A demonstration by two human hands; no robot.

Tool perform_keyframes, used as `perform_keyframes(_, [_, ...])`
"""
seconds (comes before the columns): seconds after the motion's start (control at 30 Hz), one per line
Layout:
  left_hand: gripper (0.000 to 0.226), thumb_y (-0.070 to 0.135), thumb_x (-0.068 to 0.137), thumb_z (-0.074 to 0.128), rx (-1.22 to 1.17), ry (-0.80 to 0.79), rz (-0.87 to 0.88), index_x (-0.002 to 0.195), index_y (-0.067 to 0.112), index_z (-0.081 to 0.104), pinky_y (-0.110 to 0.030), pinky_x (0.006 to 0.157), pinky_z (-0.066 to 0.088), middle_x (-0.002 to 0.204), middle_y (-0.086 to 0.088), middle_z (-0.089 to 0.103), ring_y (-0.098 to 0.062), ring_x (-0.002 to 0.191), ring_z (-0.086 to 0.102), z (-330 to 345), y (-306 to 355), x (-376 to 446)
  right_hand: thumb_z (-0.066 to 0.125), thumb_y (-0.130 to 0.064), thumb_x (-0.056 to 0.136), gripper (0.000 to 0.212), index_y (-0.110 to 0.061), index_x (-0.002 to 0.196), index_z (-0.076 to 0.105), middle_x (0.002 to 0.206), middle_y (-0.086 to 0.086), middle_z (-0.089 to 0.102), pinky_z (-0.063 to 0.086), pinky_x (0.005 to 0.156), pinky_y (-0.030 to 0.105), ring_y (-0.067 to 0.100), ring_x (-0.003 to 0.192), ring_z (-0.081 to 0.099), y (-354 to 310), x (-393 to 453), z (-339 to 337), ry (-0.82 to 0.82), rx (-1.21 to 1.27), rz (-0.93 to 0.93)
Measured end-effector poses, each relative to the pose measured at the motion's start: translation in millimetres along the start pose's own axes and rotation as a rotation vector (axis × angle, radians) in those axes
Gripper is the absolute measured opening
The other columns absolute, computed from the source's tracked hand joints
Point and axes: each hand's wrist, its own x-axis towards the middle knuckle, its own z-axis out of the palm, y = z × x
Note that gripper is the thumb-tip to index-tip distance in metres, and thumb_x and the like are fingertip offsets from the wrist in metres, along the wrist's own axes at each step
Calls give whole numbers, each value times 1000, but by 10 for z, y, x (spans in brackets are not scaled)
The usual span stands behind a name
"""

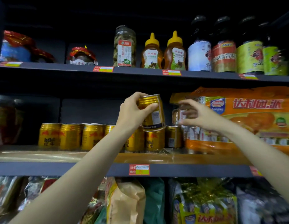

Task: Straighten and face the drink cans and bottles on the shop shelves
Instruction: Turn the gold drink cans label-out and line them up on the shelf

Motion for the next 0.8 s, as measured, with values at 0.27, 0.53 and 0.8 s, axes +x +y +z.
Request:
perform_keyframes(0.27, [34, 35, 84, 66, 80, -183, -8, 112, 19, 57, -11, 65, 43, 95, 8, 58, -6, 87, 56, 647, 70, -68, 75, -5, 76, 67, -31, 129, 43, 135, -2, 44, 55, 87, 34, 25, 105, 64, 16, -255, 24, -65, 220, 41])
perform_keyframes(0.53, [35, 36, 87, 62, 259, -271, -37, 114, 16, 54, -22, 73, 47, 98, -1, 62, -14, 90, 59, 762, 22, -85, 75, -14, 78, 56, -30, 122, 45, 115, -3, 51, 52, 87, 30, 21, 107, 60, 104, -229, 115, -46, 148, 143])
perform_keyframes(0.8, [40, 33, 92, 53, 664, -428, 148, 126, 12, 53, -27, 102, 33, 125, -6, 57, -21, 124, 45, 846, -38, -140, 77, -30, 76, 63, -26, 131, 47, 132, -2, 52, 43, 93, 29, 17, 116, 49, 241, -253, 306, -85, -165, 187])
